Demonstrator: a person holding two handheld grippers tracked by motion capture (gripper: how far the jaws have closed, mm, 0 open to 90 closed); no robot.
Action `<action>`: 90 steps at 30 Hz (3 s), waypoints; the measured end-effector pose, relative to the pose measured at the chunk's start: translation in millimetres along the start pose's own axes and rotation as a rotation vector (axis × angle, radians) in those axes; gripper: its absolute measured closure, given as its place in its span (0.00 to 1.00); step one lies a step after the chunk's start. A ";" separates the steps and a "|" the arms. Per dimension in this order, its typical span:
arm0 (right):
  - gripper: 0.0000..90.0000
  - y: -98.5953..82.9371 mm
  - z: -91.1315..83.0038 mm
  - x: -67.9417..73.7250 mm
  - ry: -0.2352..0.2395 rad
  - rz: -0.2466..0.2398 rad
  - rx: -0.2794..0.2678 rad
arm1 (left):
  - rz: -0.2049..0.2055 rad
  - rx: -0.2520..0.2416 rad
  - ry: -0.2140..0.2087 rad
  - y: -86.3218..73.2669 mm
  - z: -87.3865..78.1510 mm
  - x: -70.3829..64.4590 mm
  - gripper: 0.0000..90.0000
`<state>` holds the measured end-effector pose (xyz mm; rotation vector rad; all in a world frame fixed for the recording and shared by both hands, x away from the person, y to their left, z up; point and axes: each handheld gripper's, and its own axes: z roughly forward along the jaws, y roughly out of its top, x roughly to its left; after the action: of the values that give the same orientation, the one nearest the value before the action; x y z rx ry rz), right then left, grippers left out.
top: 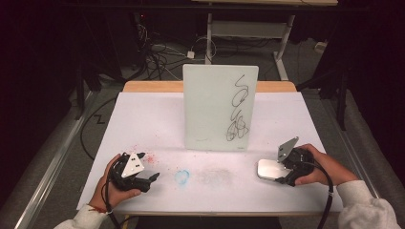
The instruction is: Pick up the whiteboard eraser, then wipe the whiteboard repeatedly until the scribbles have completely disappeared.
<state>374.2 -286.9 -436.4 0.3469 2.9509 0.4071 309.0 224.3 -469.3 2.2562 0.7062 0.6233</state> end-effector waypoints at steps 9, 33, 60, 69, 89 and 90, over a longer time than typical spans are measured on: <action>0.35 1.3 -10.9 11.5 -0.107 0.035 -0.133 | -0.028 -0.010 -0.010 -0.3 -1.1 0.8 0.17; 0.35 61.4 -29.9 17.4 -0.551 0.279 -0.617 | -0.052 -0.029 0.008 -0.3 -3.2 4.1 0.17; 0.35 97.3 -46.3 3.3 -0.787 0.398 -0.768 | -0.035 -0.054 0.032 6.1 4.2 4.6 0.18; 0.35 101.1 -47.6 2.2 -0.836 0.414 -0.781 | -0.032 -0.069 0.034 5.7 2.9 4.2 0.18; 0.35 111.5 -41.6 -5.7 -0.830 0.404 -0.766 | -0.042 -0.052 0.041 0.2 -0.5 3.0 0.18; 0.35 111.5 -41.6 -5.7 -0.830 0.404 -0.766 | -0.054 -0.049 0.040 0.0 -0.6 2.6 0.18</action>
<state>395.7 -194.3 -364.6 0.7614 1.7532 1.0687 310.6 226.2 -468.3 2.1780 0.7608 0.6546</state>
